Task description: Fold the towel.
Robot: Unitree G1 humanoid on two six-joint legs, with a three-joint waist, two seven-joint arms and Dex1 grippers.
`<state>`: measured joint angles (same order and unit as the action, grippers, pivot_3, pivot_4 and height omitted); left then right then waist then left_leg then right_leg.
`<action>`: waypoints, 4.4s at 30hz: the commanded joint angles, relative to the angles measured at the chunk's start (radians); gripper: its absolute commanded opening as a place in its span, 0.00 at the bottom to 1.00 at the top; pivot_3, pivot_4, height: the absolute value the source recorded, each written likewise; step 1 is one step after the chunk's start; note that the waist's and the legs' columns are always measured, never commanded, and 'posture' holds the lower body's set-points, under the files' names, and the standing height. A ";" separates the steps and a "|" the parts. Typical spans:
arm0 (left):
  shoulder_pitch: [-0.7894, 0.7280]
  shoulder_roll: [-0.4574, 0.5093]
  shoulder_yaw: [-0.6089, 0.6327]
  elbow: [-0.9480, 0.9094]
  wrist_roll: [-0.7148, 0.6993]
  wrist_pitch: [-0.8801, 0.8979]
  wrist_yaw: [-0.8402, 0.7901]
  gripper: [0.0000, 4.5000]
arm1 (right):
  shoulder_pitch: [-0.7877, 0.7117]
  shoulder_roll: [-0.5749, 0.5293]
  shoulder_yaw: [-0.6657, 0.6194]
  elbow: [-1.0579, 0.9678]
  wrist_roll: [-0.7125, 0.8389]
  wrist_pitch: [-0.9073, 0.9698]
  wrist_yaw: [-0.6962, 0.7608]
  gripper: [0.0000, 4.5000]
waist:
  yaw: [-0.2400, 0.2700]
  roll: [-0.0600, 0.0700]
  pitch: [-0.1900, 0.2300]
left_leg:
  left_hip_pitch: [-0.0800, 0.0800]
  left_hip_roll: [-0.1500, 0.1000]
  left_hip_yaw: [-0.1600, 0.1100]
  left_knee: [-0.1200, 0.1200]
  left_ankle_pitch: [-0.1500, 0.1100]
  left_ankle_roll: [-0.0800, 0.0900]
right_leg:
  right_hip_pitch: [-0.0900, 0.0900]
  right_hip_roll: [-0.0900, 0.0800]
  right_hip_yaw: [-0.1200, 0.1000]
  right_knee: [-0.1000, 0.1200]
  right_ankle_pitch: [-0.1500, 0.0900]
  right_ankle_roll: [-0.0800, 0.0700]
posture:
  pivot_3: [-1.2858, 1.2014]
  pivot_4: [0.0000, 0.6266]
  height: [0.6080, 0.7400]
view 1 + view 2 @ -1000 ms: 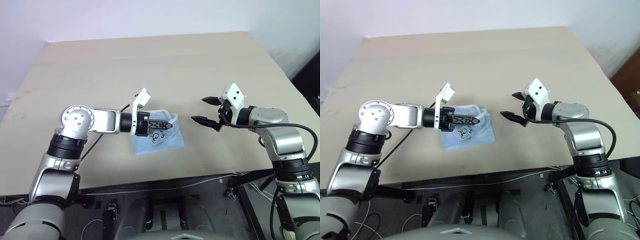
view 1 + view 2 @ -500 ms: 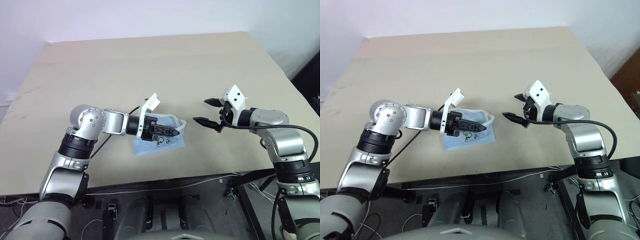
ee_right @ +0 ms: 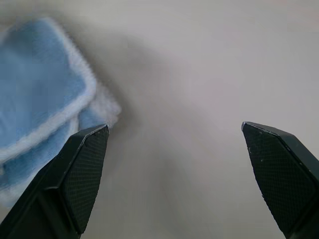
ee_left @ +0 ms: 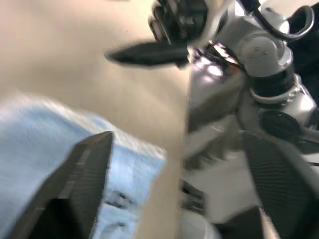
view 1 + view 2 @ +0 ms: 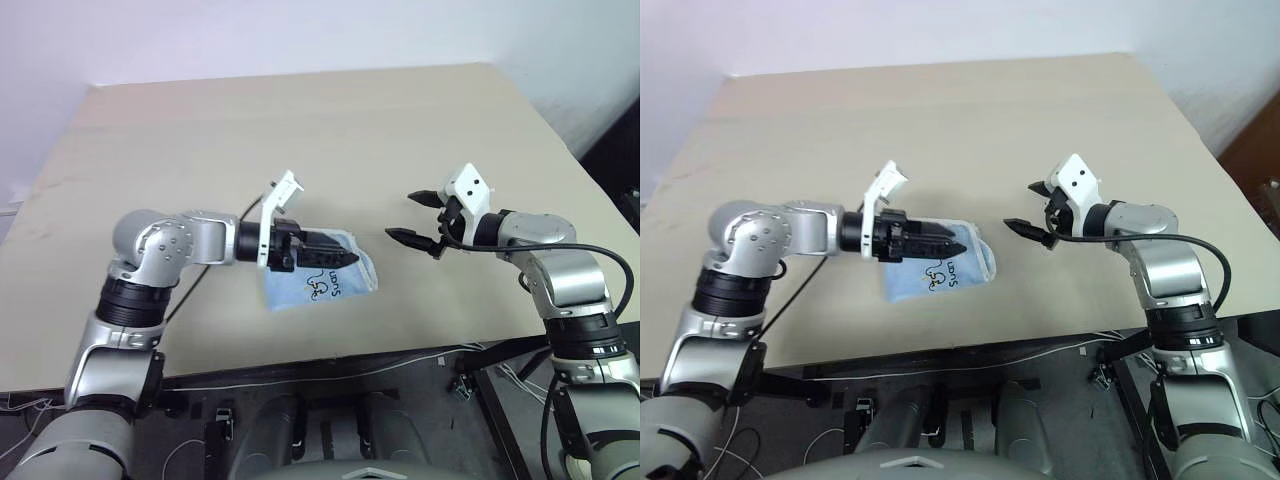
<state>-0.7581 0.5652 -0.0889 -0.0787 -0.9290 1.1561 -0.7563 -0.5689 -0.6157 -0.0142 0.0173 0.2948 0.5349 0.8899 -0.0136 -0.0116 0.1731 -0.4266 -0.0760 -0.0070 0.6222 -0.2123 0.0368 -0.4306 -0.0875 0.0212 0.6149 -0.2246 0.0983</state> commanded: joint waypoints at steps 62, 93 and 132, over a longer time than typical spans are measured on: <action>0.516 0.064 0.215 -0.019 0.334 -0.705 -0.305 0.97 | -0.128 0.101 0.010 0.209 0.267 0.302 0.135 1.00 | -0.002 0.000 -0.002 | 0.001 0.000 0.000 0.000 -0.001 0.002 | 0.001 -0.001 -0.001 -0.001 0.000 0.000 | 0.52 0.24 1.00; 0.620 0.105 0.120 -0.115 0.484 -0.794 -0.264 0.99 | -0.330 0.169 0.190 0.626 0.209 0.653 0.337 1.00 | -0.007 0.000 -0.002 | -0.001 0.000 0.000 -0.002 -0.001 0.002 | -0.001 -0.002 -0.001 -0.001 -0.001 -0.002 | 0.52 0.24 1.00; 0.603 0.118 0.095 -0.042 0.549 -0.829 -0.272 1.00 | -0.350 0.207 -0.445 0.510 0.391 0.640 -0.083 0.00 | -0.027 0.001 -0.002 | -0.002 0.000 0.000 -0.003 -0.001 0.002 | -0.002 -0.001 -0.001 -0.001 0.000 0.000 | 0.52 0.24 1.00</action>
<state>-0.1427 0.6765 0.0061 -0.1145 -0.3811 0.3375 -1.0222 -0.8805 -0.4083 -0.3681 0.5253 0.6487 1.2228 0.8795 -0.0401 -0.0110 0.1707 -0.4287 -0.0761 -0.0071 0.6193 -0.2136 0.0385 -0.4330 -0.0890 0.0206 0.6138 -0.2241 0.0979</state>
